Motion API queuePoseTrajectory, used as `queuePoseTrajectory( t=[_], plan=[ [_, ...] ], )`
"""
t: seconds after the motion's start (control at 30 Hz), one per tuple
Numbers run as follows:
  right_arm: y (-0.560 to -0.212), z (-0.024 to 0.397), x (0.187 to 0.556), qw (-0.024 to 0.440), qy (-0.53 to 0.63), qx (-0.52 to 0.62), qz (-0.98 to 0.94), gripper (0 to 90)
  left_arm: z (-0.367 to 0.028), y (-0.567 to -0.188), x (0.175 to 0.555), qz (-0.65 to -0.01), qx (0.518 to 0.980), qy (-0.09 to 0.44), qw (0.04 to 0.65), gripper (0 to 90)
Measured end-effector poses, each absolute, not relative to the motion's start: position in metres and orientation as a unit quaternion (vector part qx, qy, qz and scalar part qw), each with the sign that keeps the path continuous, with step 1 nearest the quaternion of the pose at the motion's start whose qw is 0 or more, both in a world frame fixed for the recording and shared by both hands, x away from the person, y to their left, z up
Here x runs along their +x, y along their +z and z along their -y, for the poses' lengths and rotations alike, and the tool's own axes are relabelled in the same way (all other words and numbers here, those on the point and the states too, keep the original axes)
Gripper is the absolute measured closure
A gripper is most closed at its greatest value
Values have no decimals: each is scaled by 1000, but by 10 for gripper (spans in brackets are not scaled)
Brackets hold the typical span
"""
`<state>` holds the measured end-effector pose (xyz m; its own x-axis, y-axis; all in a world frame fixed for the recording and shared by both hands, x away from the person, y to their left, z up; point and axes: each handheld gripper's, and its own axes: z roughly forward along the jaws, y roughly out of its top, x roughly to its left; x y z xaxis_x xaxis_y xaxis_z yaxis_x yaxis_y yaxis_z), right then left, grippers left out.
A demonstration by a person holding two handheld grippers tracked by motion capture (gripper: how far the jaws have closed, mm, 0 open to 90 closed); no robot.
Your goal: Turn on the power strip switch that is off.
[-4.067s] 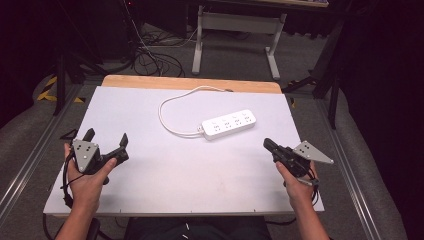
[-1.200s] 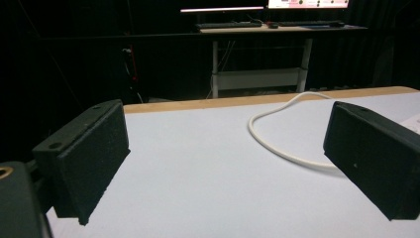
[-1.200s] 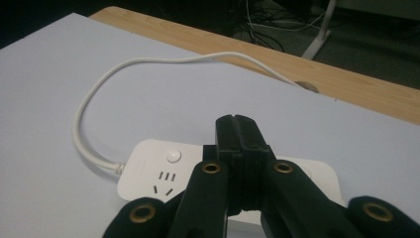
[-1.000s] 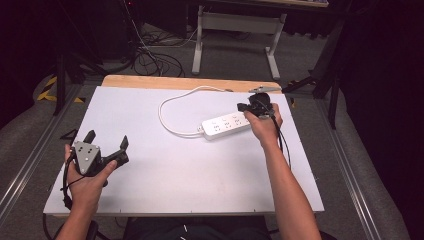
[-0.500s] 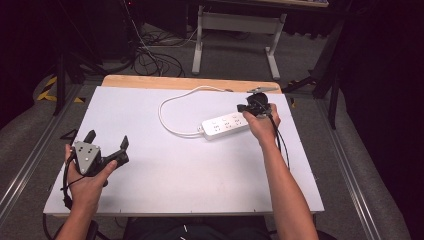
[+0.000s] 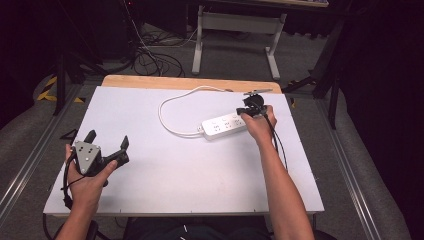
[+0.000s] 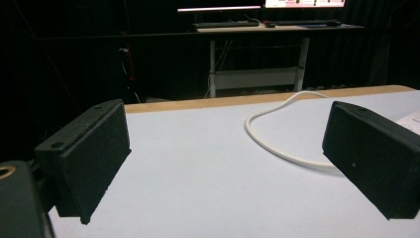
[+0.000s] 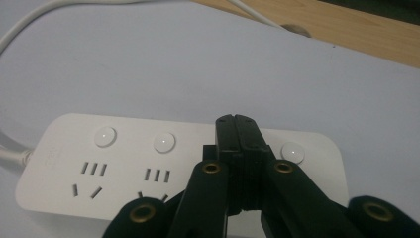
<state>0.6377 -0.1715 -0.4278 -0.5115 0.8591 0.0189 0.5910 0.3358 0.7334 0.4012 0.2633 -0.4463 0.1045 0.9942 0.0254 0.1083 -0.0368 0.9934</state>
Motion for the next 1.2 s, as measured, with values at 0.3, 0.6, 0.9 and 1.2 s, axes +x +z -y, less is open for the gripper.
queuePoseTrajectory(
  t=[0.3, 0.6, 0.9, 1.2],
  plan=[
    [-438, 168, 644, 185, 338, 459, -800, 900, -263, -446, 401, -493, 561, 451, 489, 51],
    [-450, 160, 650, 189, 345, 454, -799, 900, -264, -446, 402, -493, 563, 450, 488, 50],
    [-452, 160, 651, 192, 340, 465, -795, 900, -263, -446, 401, -492, 563, 449, 490, 50],
    [-451, 156, 650, 181, 336, 462, -801, 900, -262, -446, 401, -490, 565, 449, 489, 51]
  ],
)
